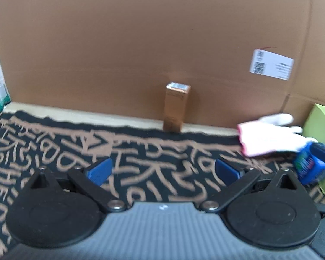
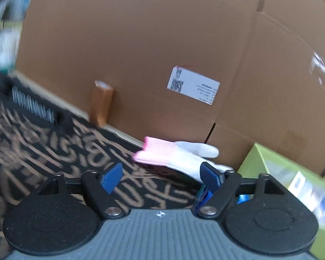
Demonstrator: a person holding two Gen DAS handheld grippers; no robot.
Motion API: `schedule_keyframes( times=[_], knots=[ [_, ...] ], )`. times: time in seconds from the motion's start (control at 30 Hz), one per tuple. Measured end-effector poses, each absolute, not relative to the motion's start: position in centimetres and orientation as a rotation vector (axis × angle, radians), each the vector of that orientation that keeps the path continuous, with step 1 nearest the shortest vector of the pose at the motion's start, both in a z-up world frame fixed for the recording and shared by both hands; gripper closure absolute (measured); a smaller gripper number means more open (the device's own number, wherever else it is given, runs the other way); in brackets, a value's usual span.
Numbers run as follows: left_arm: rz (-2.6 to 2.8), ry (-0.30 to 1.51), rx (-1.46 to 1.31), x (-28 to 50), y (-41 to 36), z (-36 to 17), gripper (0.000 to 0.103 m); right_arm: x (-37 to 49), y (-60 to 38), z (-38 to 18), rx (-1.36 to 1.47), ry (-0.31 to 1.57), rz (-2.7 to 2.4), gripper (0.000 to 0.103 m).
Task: Organize objects
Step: 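Withdraw both tools from the lime-green box back to the mat items, then grasp the copper-coloured box with the left tool while the right tool grasps the white glove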
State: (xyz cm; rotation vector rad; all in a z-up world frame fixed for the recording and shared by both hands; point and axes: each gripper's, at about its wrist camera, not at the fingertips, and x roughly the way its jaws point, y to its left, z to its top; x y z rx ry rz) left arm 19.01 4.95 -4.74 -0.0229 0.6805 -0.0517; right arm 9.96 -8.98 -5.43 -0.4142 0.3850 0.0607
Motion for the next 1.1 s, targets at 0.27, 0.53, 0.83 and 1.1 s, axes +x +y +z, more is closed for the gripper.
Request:
schedule_keyframes(
  times=[0.27,0.53,0.83,1.1],
  knots=[
    [-0.016,0.667,0.008,26.2,3.9,-6.3,0.000,14.8,-8.9,-7.9,-0.611,0.423,-0.049,0.041],
    [-0.110,0.631,0.042,29.0,3.2,-6.2,0.058,16.1,-12.0,-6.0,-0.373,0.489,0.001,0.093],
    [-0.255,0.642,-0.018,21.1,4.6,-5.1,0.072,8.0,-15.3,-0.6,-0.059,0.471,0.276,0.095],
    [-0.380,0.700,0.015,9.8,6.2,-6.1,0.058,-0.3,-14.8,-3.3,-0.239,0.564,0.395,0.093]
  ],
)
